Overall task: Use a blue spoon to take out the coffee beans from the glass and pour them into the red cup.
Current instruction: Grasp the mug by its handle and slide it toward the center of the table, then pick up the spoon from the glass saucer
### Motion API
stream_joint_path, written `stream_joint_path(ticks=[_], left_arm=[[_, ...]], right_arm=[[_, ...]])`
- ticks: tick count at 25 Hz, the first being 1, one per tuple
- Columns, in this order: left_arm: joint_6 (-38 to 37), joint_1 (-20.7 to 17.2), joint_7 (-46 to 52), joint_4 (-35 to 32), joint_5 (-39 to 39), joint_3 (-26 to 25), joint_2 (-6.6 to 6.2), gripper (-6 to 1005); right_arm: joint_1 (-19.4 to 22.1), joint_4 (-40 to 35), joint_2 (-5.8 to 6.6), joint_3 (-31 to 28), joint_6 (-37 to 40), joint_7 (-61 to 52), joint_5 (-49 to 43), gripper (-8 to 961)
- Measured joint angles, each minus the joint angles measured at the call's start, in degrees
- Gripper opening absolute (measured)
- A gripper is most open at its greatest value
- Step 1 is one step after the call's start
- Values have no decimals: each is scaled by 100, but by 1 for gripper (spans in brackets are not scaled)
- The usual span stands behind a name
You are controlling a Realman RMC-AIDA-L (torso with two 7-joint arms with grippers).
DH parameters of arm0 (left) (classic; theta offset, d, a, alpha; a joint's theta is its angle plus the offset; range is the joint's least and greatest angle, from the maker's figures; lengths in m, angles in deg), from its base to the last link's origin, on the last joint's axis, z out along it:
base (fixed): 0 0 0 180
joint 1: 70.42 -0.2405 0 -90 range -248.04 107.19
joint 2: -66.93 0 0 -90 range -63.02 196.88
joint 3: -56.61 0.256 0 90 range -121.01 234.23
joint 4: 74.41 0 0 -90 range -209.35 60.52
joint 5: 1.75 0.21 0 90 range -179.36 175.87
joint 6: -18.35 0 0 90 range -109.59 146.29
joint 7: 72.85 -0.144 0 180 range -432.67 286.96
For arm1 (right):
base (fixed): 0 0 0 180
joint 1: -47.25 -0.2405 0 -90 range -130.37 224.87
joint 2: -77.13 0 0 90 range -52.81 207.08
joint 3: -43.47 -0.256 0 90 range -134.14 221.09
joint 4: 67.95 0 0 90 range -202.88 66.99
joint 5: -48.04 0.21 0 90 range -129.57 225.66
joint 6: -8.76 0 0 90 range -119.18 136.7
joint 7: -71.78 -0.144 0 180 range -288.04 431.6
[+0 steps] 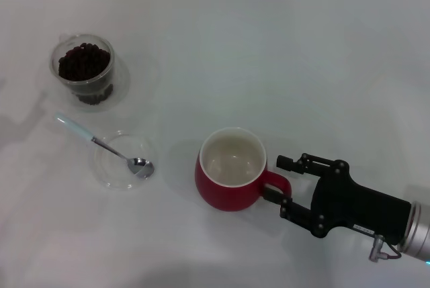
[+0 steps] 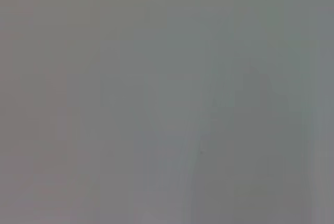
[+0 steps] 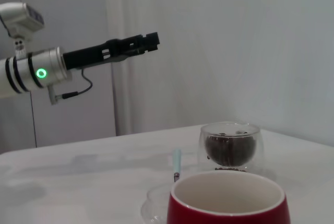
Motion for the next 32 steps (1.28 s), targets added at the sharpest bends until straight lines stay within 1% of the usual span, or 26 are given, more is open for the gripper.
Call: stream_joint_path(ticks=[2, 4, 7, 10, 11, 13, 15, 17, 20, 23, 28, 32], left_arm=[[-12, -37, 0, -8, -21, -7, 9, 861], [-65, -82, 39, -41, -34, -16, 14, 862], [-195, -213, 373, -153, -168, -51, 27, 862], [-184, -418, 1067, -552, -347, -66, 28, 862], [-163, -481, 1288, -680, -378, -68, 26, 862], [-93, -598, 1776, -899, -399, -69, 32, 862], [58, -735, 2422, -1156, -378, -66, 44, 861], [325, -788, 3075, -1285, -314, -37, 45, 860], [1009, -731, 4265, -1287, -46, -9, 24, 861], [1531, -553, 4984, -1261, 354, -6, 13, 861], [2062, -87, 5432, -1260, 1221, -7, 7, 861], [2391, 104, 5569, -1299, 1694, -6, 15, 862]], right_arm=[[-5, 17, 10, -1, 123, -60, -18, 436], [-6, 88, 21, -2, 422, -77, -31, 474], [-17, 407, 33, -1, 1284, -110, -33, 530], [-102, 821, 66, -6, 2198, -252, -4, 587], [-148, 974, 94, -11, 2512, -306, 13, 606], [-227, 1163, 156, -41, 3008, -343, 56, 709], [-305, 1311, 233, -137, 3417, -350, 91, 709], [-360, 1396, 326, -286, 3676, -350, 101, 709], [-412, 1446, 416, -472, 3825, -351, 106, 709], [-473, 1462, 468, -624, 3856, -350, 108, 709], [-595, 1465, 477, -684, 3847, -353, 110, 709], [-647, 1471, 455, -687, 3819, -364, 122, 709]])
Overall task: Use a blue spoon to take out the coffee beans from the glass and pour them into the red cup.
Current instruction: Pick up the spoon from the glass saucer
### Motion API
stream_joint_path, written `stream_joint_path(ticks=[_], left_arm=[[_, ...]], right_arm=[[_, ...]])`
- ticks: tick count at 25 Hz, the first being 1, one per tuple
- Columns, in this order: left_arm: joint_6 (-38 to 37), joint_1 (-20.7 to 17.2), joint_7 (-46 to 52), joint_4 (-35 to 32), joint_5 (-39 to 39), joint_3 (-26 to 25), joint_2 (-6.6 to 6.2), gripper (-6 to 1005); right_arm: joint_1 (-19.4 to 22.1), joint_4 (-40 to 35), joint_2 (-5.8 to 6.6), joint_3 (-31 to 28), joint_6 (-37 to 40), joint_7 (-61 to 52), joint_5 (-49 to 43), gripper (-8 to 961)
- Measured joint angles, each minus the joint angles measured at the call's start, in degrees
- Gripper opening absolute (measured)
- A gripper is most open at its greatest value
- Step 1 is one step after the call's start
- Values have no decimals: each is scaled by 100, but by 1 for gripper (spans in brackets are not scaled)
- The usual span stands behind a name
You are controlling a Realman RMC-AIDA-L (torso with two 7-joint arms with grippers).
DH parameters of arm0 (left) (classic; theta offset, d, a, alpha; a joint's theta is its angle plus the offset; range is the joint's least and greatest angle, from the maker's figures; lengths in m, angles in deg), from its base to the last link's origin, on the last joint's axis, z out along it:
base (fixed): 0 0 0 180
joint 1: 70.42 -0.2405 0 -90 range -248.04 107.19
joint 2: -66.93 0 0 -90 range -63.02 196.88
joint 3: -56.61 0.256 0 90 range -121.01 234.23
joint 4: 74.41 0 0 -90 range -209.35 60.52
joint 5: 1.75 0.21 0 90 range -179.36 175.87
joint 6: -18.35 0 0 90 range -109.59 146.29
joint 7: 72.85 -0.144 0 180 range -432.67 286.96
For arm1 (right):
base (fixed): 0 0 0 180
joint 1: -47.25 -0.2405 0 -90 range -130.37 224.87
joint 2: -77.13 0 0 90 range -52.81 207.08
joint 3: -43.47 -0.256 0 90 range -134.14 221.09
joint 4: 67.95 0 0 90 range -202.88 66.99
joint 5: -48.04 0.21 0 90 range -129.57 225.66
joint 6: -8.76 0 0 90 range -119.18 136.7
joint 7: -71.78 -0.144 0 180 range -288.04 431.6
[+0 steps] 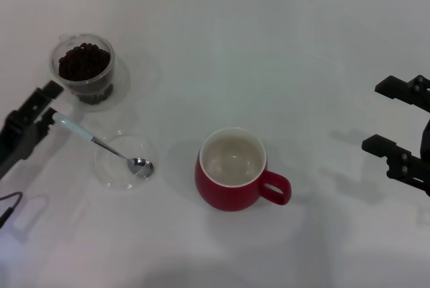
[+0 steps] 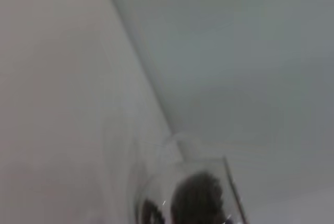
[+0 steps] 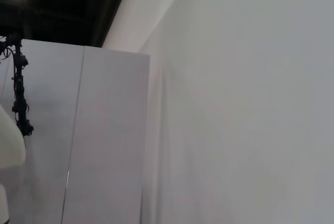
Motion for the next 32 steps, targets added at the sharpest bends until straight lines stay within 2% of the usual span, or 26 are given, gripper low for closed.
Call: stream_joint_path(ticks=[12, 20, 32], left_arm=[[163, -82, -148, -3, 229, -1, 20, 862], [138, 39, -297, -12, 485, 0, -5, 861], [68, 132, -373, -9, 563, 0, 2, 660]], right_arm=[[2, 3, -90, -4, -136, -74, 57, 710], [-11, -6, -116, -4, -170, -191, 104, 710], [35, -6, -124, -59, -168, -216, 137, 709]])
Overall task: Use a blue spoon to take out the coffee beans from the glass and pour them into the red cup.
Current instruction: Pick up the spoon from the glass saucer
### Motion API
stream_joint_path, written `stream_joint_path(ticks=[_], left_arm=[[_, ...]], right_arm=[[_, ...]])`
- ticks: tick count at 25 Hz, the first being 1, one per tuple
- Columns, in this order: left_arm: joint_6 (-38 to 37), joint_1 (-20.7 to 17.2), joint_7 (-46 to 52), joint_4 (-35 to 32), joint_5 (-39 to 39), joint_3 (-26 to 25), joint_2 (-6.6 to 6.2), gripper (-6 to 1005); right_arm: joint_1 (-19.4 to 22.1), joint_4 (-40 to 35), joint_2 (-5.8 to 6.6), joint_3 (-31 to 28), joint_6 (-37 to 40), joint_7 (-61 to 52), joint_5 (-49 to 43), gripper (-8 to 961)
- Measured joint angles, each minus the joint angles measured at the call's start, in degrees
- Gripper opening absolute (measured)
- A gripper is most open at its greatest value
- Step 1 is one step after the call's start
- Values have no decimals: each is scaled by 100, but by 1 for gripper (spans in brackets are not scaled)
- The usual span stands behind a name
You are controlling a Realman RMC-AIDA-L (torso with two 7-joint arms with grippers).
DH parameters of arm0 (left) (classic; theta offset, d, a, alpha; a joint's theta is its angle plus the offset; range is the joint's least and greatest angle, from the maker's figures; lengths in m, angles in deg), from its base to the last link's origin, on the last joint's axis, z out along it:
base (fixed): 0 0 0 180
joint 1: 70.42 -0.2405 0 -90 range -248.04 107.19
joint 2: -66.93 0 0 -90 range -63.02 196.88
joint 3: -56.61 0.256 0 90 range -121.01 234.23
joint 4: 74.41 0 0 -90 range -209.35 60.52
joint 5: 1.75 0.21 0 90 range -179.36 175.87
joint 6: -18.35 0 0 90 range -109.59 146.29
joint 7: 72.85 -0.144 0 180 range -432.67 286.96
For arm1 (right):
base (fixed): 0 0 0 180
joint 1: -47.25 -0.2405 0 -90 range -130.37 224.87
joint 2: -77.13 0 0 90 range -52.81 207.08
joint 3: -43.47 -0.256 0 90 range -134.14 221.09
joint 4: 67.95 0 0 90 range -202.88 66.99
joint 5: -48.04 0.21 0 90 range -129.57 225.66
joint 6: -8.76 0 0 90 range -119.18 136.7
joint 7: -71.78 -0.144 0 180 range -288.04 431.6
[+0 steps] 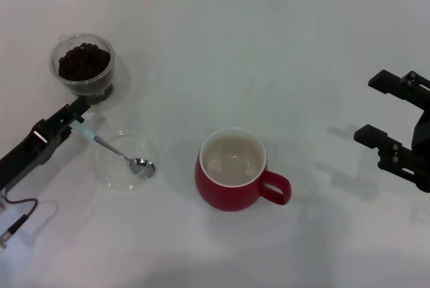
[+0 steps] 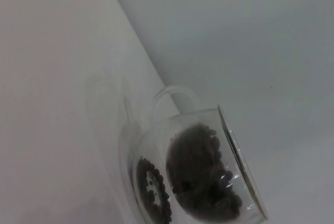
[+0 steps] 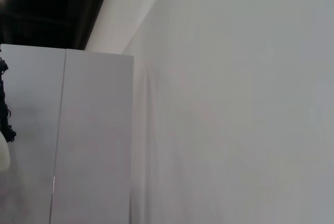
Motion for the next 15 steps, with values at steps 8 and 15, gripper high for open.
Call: stream_joint_path(ticks=[8, 15], left_arm=[[35, -51, -69, 12, -44, -45, 22, 466], [-2, -53, -59, 31, -61, -57, -1, 227]], right_arm=[[12, 0, 0, -7, 3, 10, 0, 709], [13, 0, -11, -7, 24, 43, 0, 709]])
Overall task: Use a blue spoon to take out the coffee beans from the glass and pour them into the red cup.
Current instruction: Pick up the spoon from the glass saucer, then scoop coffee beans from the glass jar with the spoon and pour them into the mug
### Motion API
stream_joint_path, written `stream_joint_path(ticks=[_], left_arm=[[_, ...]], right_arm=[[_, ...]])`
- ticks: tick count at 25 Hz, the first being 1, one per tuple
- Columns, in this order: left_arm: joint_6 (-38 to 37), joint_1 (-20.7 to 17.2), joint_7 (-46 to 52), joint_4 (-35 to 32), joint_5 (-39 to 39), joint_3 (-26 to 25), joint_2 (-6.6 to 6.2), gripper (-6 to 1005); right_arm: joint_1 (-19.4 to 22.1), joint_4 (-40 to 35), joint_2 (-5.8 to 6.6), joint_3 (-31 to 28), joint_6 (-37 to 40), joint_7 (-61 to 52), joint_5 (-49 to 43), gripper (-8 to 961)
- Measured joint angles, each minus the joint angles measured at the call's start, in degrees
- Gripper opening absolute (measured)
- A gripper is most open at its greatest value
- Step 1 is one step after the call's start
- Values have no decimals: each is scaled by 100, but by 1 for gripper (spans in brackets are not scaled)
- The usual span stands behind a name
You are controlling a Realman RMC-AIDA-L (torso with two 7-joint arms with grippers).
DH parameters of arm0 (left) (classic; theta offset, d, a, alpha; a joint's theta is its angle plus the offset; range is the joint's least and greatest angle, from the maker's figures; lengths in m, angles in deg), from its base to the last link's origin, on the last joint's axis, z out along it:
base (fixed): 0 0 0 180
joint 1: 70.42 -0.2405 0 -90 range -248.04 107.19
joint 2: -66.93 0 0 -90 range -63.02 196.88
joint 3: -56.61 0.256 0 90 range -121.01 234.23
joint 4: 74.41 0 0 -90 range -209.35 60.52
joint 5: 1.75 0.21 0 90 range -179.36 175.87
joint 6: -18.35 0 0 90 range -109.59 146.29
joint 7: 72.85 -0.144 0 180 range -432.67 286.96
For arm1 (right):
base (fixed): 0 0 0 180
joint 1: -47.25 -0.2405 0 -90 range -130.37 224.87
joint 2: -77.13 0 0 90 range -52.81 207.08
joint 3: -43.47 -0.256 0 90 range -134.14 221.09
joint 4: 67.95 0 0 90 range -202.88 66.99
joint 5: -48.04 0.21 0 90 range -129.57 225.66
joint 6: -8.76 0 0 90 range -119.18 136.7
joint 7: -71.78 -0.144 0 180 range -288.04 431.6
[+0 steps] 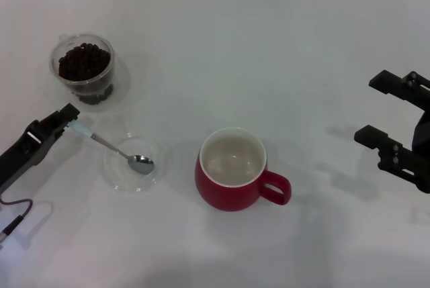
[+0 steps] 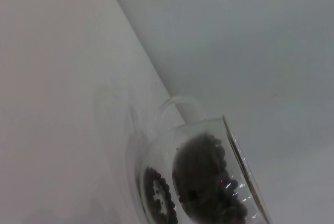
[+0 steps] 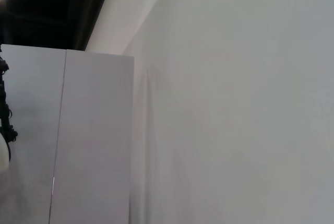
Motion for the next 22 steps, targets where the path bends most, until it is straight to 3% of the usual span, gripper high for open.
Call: stream_joint_path(ticks=[3, 11, 15, 19, 22], left_arm=[[-4, 0, 20, 1, -2, 1, -8, 129], [-737, -11, 83, 454, -77, -8, -92, 128], [-1917, -25, 41, 1124, -716, 22, -136, 129], [-2533, 138, 46, 1489, -1027, 43, -343, 130], [-2469, 351, 91, 1595, -1082, 46, -534, 130]], right_arm=[[0, 0, -22, 0, -22, 8, 0, 709], [-28, 1, -54, 0, -65, 11, 0, 710], [-46, -12, -76, 11, -40, 30, 0, 710], [-61, -38, -110, 19, -24, 126, 0, 710], [-61, -58, -123, 12, 36, 164, 0, 710]])
